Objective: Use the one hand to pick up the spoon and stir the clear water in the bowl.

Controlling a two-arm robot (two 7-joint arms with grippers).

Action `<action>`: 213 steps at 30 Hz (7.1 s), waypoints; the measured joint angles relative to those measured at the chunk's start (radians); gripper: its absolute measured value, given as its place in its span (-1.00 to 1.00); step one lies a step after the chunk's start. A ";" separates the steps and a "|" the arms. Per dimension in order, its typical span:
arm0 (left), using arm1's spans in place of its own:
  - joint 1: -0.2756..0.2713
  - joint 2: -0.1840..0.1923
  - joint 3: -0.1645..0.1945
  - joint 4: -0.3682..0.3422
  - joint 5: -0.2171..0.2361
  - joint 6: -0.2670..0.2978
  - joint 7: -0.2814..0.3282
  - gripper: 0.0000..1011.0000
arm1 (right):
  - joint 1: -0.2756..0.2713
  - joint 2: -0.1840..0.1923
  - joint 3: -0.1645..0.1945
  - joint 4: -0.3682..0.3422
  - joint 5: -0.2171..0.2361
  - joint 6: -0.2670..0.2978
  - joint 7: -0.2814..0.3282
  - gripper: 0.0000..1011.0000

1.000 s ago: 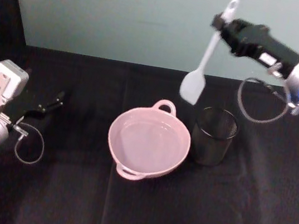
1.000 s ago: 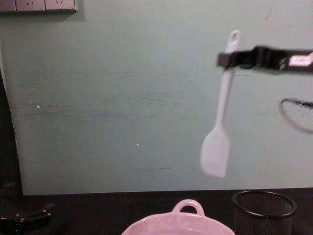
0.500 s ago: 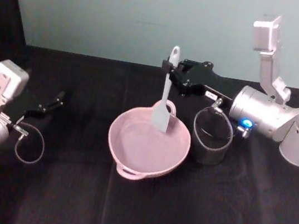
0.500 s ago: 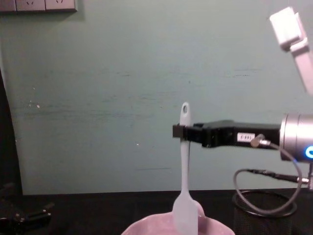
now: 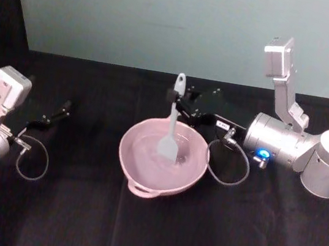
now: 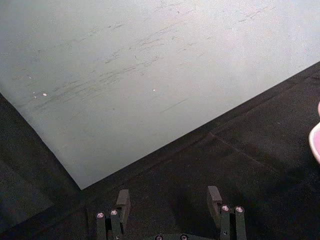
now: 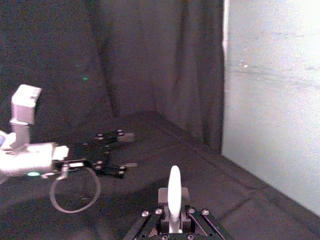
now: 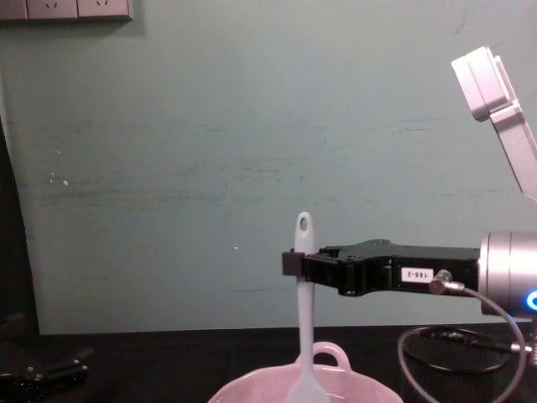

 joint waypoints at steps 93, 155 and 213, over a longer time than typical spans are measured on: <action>0.000 0.000 0.000 0.000 0.000 0.000 0.000 1.00 | -0.031 -0.153 0.141 0.147 -0.147 -0.138 -0.077 -0.76; 0.000 0.000 0.000 0.000 0.000 0.000 0.000 1.00 | -0.154 -0.107 0.155 -0.066 -0.151 -0.079 -0.075 -0.76; 0.000 0.000 0.000 0.000 0.000 0.000 0.000 1.00 | -0.149 -0.101 0.151 -0.074 -0.219 -0.084 -0.089 -0.76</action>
